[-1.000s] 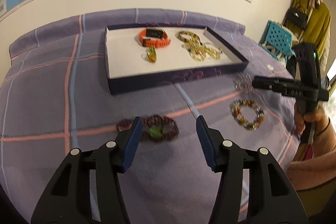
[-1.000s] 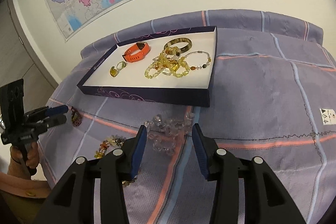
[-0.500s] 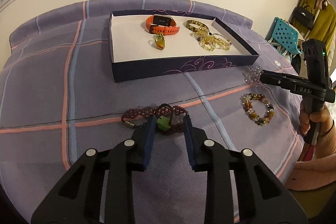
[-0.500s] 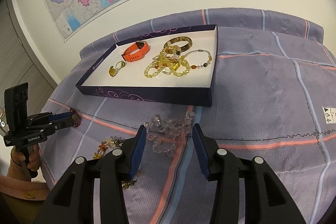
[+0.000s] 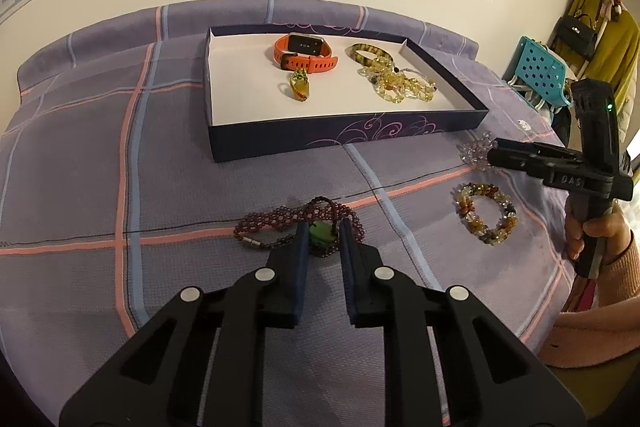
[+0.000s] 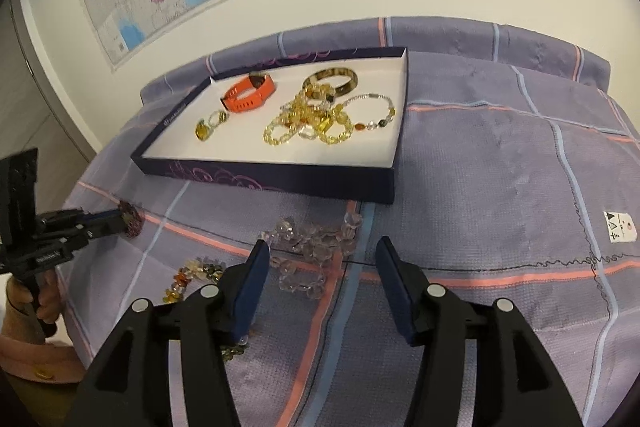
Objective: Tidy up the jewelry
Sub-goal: 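Grasp a green bead charm with the left tool while the right tool grasps the clear crystal bracelet, then carry the charm and crystal bracelet into the tray and open both tools, then move both tools back over the dark red necklace and multicolour bracelet, then grasp the dark red beaded necklace with the left tool while the right tool grasps the multicolour bead bracelet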
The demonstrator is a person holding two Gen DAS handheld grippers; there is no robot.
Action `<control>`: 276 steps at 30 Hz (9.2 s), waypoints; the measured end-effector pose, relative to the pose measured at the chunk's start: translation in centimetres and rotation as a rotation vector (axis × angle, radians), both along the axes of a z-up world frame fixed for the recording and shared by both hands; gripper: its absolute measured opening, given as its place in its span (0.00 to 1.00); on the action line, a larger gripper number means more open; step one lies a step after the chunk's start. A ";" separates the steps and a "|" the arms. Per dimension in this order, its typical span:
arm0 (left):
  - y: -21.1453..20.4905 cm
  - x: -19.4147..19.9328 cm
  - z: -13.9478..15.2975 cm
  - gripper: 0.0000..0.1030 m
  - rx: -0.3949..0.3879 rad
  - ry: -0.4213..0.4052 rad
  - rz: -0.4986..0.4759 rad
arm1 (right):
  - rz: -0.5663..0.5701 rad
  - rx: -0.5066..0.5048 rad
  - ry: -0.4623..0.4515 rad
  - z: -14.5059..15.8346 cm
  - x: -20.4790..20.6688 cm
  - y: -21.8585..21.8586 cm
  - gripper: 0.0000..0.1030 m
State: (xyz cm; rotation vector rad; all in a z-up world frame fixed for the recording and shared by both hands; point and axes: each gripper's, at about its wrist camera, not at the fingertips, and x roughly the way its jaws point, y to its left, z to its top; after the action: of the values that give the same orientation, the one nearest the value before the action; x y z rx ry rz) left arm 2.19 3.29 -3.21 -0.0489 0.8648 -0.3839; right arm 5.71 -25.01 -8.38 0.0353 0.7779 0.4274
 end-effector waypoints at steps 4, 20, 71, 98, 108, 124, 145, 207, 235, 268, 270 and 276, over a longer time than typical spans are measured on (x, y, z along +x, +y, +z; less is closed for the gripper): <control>0.2 -0.1 0.4 0.15 -0.019 -0.010 -0.001 | 0.017 -0.037 0.000 -0.1 0.4 1.0 0.57; -0.4 -0.6 0.9 0.15 -0.051 -0.030 -0.013 | 0.003 -0.092 -0.021 0.0 0.6 1.5 0.19; -1.8 4.3 5.0 0.15 -0.039 -0.136 -0.036 | 0.109 0.203 -0.203 10.2 1.6 -0.2 0.07; -3.8 11.0 1.2 0.15 0.083 -0.014 -0.058 | 0.078 0.161 -0.086 6.4 9.9 2.9 0.07; -2.8 13.1 0.0 0.15 0.044 0.043 -0.027 | 0.045 0.159 -0.047 5.1 12.2 3.0 0.07; -2.1 12.1 1.8 0.34 0.038 -0.021 0.021 | 0.004 0.148 -0.040 4.2 11.2 2.0 0.18; 2.5 3.3 2.0 0.48 -0.026 -0.055 0.070 | 0.118 0.104 -0.033 2.7 0.3 1.7 0.38; -2.3 0.9 -0.6 0.15 0.155 -0.027 0.019 | 0.189 -0.090 -0.021 -0.5 -3.7 5.3 0.42; -2.0 0.7 -0.4 0.14 0.090 -0.017 0.023 | 0.179 -0.053 -0.032 0.3 -3.3 5.4 0.08; -4.0 1.4 -0.7 0.42 0.143 -0.026 -0.084 | 0.158 -0.017 -0.079 2.2 -3.3 4.8 0.08; -4.2 1.1 -0.8 0.35 0.155 -0.032 -0.093 | 0.155 -0.011 -0.075 2.1 -3.2 4.7 0.08; -4.0 0.7 -0.6 0.06 0.158 -0.037 -0.084 | 0.160 -0.005 -0.085 2.3 -3.1 4.9 0.08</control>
State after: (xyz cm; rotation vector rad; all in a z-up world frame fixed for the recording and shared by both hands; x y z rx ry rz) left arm 2.90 -0.74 -3.81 0.1406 0.8596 -0.3925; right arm 2.60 -20.13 -6.09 -0.0501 0.7008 0.5755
